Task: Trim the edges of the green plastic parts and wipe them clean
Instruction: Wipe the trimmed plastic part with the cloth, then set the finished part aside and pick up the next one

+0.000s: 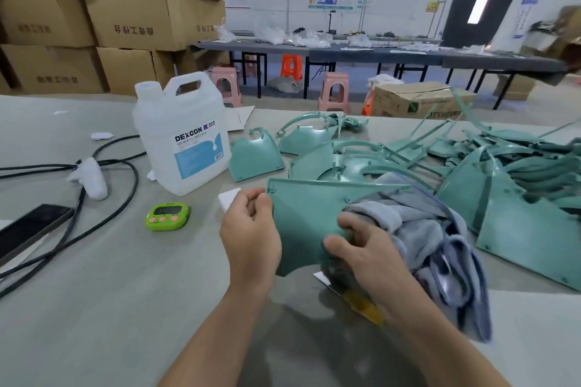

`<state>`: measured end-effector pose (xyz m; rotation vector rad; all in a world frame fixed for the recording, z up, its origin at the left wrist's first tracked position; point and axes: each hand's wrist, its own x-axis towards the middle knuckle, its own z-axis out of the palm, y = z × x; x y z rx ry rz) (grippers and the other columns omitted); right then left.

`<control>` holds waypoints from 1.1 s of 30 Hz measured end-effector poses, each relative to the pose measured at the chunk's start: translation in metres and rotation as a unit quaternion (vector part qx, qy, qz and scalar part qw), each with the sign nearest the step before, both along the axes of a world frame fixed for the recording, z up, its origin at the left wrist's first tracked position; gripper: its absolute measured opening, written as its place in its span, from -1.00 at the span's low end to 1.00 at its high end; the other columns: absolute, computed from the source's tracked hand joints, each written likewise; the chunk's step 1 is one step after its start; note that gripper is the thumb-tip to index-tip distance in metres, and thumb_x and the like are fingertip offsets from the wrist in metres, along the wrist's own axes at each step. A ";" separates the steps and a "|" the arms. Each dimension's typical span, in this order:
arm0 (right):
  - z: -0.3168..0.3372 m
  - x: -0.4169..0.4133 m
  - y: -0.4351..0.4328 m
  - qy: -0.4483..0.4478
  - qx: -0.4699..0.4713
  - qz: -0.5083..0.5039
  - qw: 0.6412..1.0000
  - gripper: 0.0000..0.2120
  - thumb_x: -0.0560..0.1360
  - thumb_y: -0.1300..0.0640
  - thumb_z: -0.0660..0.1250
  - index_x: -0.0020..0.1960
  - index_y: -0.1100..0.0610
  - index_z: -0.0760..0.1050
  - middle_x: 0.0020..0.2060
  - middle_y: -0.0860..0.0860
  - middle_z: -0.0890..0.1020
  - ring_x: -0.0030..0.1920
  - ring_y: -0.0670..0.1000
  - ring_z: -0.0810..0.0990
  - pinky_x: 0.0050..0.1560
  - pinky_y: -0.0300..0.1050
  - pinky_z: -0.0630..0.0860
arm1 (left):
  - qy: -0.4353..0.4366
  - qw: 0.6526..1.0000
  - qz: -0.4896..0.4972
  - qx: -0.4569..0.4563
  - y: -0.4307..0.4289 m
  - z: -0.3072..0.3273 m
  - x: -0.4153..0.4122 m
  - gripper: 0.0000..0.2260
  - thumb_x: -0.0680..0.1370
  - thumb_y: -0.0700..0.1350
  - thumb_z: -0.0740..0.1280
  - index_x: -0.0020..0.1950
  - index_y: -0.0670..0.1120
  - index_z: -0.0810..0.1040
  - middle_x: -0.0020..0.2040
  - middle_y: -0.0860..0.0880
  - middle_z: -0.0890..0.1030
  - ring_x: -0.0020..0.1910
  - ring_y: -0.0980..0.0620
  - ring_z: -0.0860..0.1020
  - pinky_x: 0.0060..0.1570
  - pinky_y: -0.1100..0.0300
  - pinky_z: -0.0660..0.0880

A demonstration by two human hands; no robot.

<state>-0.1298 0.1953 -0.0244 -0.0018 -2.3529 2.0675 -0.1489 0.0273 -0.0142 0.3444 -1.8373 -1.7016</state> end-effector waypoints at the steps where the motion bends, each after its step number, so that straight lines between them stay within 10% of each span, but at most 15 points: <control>1: -0.001 -0.001 0.002 -0.027 -0.052 0.017 0.998 -0.90 0.53 0.30 0.44 -0.05 0.12 0.64 -0.16 0.01 0.74 -0.22 -0.09 0.70 -0.27 -0.26 0.59 | -0.009 0.998 -0.043 0.039 -0.001 0.001 -0.001 -0.88 0.59 -0.13 0.33 -0.05 0.03 0.65 -0.20 0.14 0.69 -0.22 0.23 0.60 -0.23 0.43 0.44; 9: 0.013 0.001 0.024 -0.101 -0.261 0.072 0.957 -0.54 0.39 0.36 0.36 0.30 0.33 0.54 0.18 0.30 0.66 0.09 0.28 0.64 0.20 0.27 0.54 | -0.142 0.900 -0.382 0.156 -0.001 0.011 0.007 -0.78 0.60 -0.32 0.29 0.21 -0.22 0.61 0.09 -0.22 0.71 0.02 -0.23 0.69 -0.02 -0.06 0.65; 14: 0.023 0.029 0.035 -0.103 -0.293 0.044 0.949 -0.59 0.30 0.37 0.39 0.15 0.30 0.62 0.06 0.22 0.72 -0.06 0.13 0.74 -0.16 -0.04 0.69 | -0.116 0.937 -0.329 0.010 0.009 0.016 0.031 -0.88 0.61 -0.16 0.38 0.04 -0.02 0.71 -0.03 -0.03 0.75 -0.05 -0.09 0.72 -0.04 -0.07 0.64; 19: 0.034 0.091 0.062 -0.075 -0.231 0.024 0.970 -0.62 0.29 0.32 0.51 0.12 0.24 0.69 0.09 0.20 0.72 -0.01 0.11 0.72 0.06 0.01 0.60 | -0.106 0.948 -0.292 -0.064 0.038 0.034 0.080 -0.80 0.42 0.17 0.40 -0.16 0.08 0.70 -0.24 0.02 0.73 -0.23 -0.05 0.70 -0.21 -0.05 0.64; 24: 0.046 0.180 0.102 -0.028 -0.208 -0.087 0.974 -0.65 0.33 0.20 0.49 0.06 0.35 0.64 -0.17 0.16 0.69 -0.33 0.02 0.59 -0.39 -0.22 0.47 | -0.052 0.938 -0.342 -0.033 0.089 0.038 0.139 -0.87 0.53 0.09 0.40 -0.16 0.14 0.70 -0.28 0.07 0.72 -0.28 0.07 0.68 -0.28 0.12 0.59; 29: 0.029 0.291 0.141 0.024 -0.369 -0.238 0.898 -0.70 0.39 0.20 0.40 0.07 0.31 0.64 -0.15 0.15 0.73 -0.30 0.01 0.71 -0.40 -0.19 0.60 | -0.074 0.850 -0.505 0.128 0.170 0.020 0.217 -0.78 0.56 -0.20 0.33 -0.18 0.00 0.72 -0.25 0.01 0.72 -0.29 0.03 0.67 -0.39 0.23 0.55; 33: -0.012 0.383 0.164 0.001 -0.464 -0.345 0.816 -0.58 0.46 0.14 0.34 0.27 0.28 0.58 0.19 0.20 0.68 0.11 0.17 0.71 0.04 0.11 0.69 | -0.179 0.748 -0.631 0.099 0.229 -0.013 0.282 -0.81 0.34 -0.17 0.32 -0.15 -0.02 0.69 -0.22 -0.11 0.72 -0.31 -0.08 0.68 -0.40 0.09 0.56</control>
